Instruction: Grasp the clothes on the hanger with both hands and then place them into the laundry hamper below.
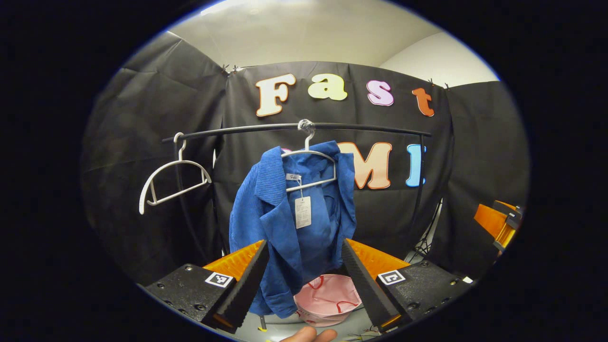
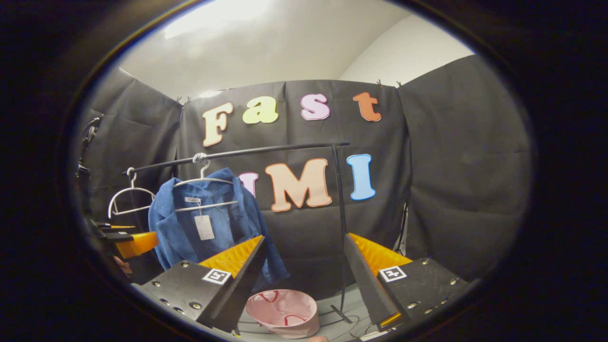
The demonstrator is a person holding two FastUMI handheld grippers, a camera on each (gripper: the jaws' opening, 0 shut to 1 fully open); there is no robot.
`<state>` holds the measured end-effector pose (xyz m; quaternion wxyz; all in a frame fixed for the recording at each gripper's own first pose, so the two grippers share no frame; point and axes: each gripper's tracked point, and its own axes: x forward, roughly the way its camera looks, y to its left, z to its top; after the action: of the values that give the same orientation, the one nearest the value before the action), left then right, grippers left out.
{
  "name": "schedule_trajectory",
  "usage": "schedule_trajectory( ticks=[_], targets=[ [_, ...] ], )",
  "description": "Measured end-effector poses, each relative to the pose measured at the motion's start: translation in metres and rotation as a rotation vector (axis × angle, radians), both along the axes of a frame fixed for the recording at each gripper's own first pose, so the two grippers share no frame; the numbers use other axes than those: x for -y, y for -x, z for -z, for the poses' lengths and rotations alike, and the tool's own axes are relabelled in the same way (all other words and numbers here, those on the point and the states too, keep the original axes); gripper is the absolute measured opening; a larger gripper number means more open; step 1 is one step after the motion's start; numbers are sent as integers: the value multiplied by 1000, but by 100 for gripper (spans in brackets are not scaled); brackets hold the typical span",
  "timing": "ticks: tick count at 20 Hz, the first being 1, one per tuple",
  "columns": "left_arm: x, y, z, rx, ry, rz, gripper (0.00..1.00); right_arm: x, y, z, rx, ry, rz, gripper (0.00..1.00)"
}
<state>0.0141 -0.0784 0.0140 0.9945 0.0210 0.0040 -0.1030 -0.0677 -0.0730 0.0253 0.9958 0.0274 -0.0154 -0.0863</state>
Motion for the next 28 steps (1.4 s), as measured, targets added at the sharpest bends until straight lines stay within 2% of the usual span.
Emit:
schedule_trajectory(
  ticks=[4,12,16,18,21,24,28],
  targets=[
    [9,-8,-2,13,-8,-10,96,3,-1,5,-11,13,-4,96],
    [-27,-33,16,-3,5,-110,95,-25,-41,21,-61,-14,-49,98],
    [-32,-55,30,-16,16,-135,96,-43,-63,30,-66,48,-72,96],
    [-30,-70,29,-25,33,-150,96,-54,-80,36,-79,90,-98,97],
    [-26,-94,17,6,34,-185,96,-76,-112,37,-80,99,-171,98],
    [-21,-124,24,-28,49,-250,97,-88,-156,40,-84,127,-241,97],
    [-27,-154,25,-43,62,-364,96,-95,-212,37,-81,103,-322,97]
  ],
)
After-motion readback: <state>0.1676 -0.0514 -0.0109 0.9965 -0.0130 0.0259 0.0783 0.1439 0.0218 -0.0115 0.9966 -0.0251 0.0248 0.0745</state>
